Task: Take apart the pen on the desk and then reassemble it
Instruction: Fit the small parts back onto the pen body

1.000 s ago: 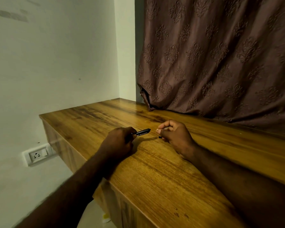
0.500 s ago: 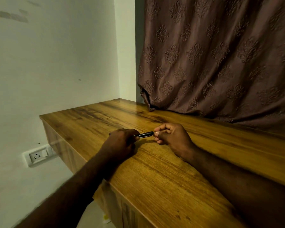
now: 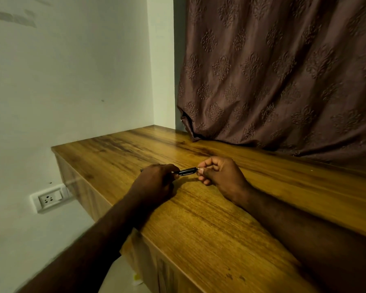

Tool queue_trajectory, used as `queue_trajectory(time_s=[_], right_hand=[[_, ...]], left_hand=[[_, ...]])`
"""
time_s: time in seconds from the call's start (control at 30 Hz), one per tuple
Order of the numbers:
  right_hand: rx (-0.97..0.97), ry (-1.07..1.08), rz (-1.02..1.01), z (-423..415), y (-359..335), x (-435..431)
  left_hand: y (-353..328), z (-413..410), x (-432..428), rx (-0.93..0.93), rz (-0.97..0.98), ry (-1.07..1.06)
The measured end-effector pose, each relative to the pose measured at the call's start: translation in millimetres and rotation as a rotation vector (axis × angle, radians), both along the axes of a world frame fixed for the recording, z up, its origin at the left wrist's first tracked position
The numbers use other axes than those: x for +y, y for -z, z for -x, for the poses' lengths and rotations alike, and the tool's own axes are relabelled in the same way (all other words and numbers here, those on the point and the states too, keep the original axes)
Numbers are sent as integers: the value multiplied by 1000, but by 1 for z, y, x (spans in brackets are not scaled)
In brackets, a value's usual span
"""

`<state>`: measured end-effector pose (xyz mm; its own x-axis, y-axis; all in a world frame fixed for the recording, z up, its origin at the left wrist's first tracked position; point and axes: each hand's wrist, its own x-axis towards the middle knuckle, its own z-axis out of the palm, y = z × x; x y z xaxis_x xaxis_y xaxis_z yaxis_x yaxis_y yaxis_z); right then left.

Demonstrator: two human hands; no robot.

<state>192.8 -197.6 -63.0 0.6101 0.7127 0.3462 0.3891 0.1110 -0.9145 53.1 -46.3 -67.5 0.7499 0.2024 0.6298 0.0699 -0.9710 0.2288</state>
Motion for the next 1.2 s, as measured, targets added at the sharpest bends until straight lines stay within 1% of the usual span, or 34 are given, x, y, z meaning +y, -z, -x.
queue_trajectory(time_s=[0.33,0.53,0.73,0.9,1.03,1.2], right_hand=[[-54,30,76,0,1,0],[43,2,58,3,-1,-1],[28,2,67,3,-3,1],[65,6,30,4,-5,-4],[-17,6,68,3,-2,-2],[-143,15,152,5,-1,0]], left_hand=[[1,1,2,13,-9,17],[0,3,0,0,-39,28],[-1,3,-1,-17,-12,29],[0,3,-1,-5,20,15],[-1,3,-1,3,17,-4],[-1,4,0,21,33,22]])
